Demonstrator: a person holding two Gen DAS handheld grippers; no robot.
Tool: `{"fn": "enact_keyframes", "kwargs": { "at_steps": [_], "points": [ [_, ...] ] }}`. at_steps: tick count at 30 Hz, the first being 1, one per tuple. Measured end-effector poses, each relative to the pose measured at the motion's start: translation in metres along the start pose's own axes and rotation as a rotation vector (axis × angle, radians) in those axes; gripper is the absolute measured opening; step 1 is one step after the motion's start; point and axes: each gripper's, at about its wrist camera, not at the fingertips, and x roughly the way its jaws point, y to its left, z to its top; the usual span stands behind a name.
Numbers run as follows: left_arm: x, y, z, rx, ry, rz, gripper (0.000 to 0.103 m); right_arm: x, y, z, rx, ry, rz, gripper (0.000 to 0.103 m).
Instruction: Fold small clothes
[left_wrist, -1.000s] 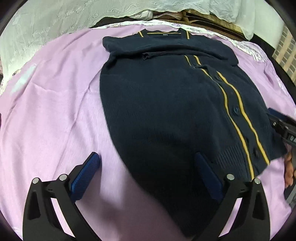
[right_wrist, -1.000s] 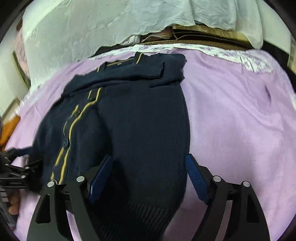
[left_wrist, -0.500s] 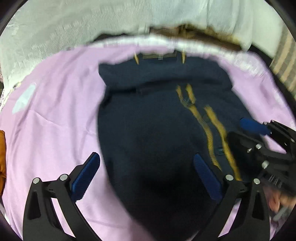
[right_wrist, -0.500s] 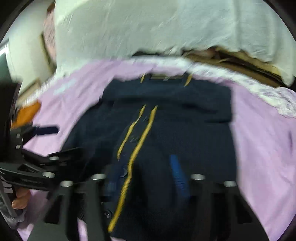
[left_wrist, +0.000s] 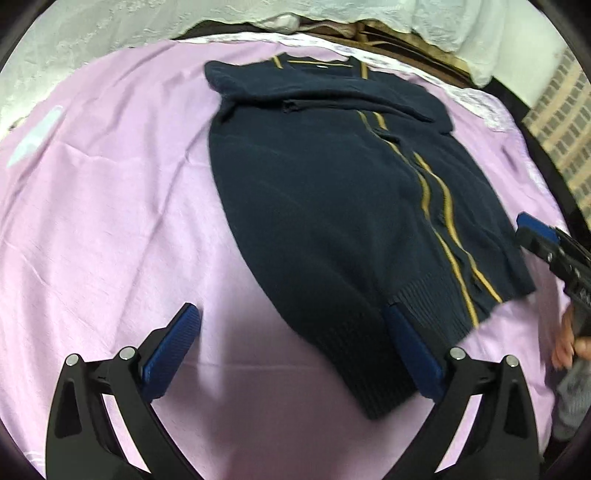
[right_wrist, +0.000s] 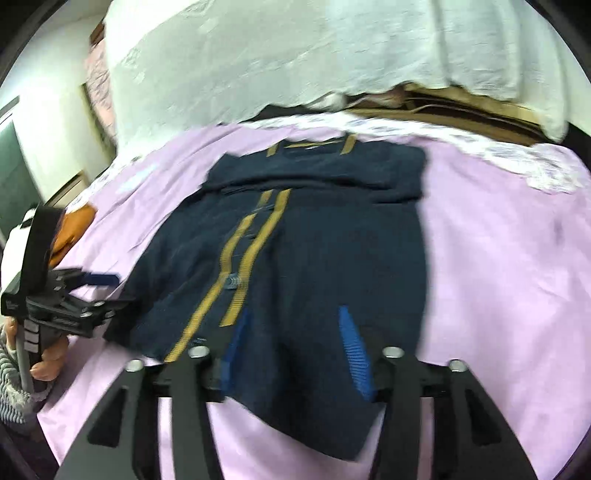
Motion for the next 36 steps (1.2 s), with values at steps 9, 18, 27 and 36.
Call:
{"fn": "enact_keyframes", "kwargs": {
  "at_steps": [9, 18, 27, 36],
  "points": [
    [0.011, -0.004, 0.003, -0.066, -0.012, -0.181, 0.099, 0.001, -0.054, -0.029, 0.169, 0.060, 0.040, 0.057],
    [0.009, -0.020, -0.007, -0.038, -0.055, -0.123, 0.090, 0.011, -0.070, -0.041, 0.286, 0.083, 0.175, 0.062],
    [0.021, -0.010, 0.016, -0.101, -0.040, -0.186, 0.092, 0.023, -0.058, -0.029, 0.256, 0.099, 0.179, 0.074],
    [0.013, -0.002, 0.004, -0.135, -0.067, -0.222, 0.073, 0.029, -0.067, -0.034, 0.338, 0.100, 0.256, 0.030]
  ]
}}
